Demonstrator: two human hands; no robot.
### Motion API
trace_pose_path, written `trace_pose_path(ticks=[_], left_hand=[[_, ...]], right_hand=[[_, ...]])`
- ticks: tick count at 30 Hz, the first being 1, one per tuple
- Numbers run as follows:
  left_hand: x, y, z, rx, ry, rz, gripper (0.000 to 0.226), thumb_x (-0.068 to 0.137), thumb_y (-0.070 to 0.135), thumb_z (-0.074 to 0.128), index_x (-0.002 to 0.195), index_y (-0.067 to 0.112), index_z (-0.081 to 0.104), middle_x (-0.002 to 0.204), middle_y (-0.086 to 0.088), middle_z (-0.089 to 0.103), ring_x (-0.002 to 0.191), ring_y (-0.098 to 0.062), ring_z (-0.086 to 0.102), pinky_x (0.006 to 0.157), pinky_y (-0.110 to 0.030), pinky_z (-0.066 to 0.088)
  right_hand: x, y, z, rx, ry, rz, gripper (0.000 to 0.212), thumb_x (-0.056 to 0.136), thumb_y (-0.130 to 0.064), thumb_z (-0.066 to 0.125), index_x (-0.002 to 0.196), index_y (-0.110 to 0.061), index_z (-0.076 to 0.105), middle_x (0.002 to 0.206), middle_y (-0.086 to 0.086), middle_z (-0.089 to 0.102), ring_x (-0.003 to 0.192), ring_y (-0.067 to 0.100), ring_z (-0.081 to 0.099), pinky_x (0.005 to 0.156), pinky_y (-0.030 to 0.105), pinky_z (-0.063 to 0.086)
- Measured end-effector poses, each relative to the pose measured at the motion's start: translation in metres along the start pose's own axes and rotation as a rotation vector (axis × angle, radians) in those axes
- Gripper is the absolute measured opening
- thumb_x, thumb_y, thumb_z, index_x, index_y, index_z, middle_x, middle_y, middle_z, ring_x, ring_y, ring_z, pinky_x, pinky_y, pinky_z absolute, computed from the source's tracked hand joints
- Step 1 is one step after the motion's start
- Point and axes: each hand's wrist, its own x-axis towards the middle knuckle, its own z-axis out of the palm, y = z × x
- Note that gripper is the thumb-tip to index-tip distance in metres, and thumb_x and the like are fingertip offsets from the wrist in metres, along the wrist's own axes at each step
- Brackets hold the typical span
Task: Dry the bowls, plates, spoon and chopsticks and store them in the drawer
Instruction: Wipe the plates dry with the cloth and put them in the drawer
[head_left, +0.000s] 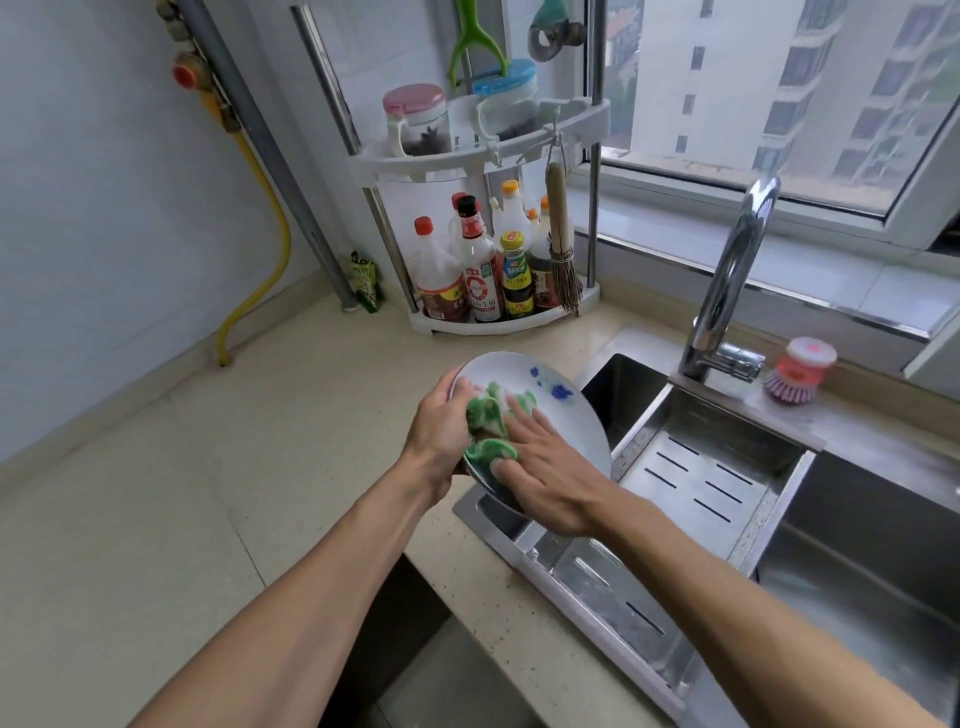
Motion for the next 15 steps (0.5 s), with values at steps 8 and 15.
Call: trace_pose_path(ticks=[8,15], left_hand=[[0.003,-0.002,-0.004,0.016,0.077,0.000,0.025,0.109,0.028,0.034,0.115,0.031,0.058,0.115,-0.007,0.067,0.099,-0.028,0.067,0.066,-0.035,0.057],[0.012,-0.013,-0.001,0.025,0.293,0.059,0.037,0.106,0.030,0.034,0.138,0.028,0.053,0.130,-0.004,0.062,0.116,-0.027,0.060,0.098,-0.051,0.053]], right_hand=[[0.001,0.074,-0.013,-0.361,-0.008,0.255,0.068,0.090,-0.047,-0.001,0.155,-0.033,0.012,0.162,-0.009,-0.017,0.151,0.018,-0.019,0.123,0.043,-0.015],[-0.033,0.006,0.006,0.119,-0.049,0.128,0.051,0.105,-0.032,0.026,0.154,-0.028,0.016,0.157,-0.015,0.000,0.145,-0.002,-0.001,0.110,0.009,-0.013]])
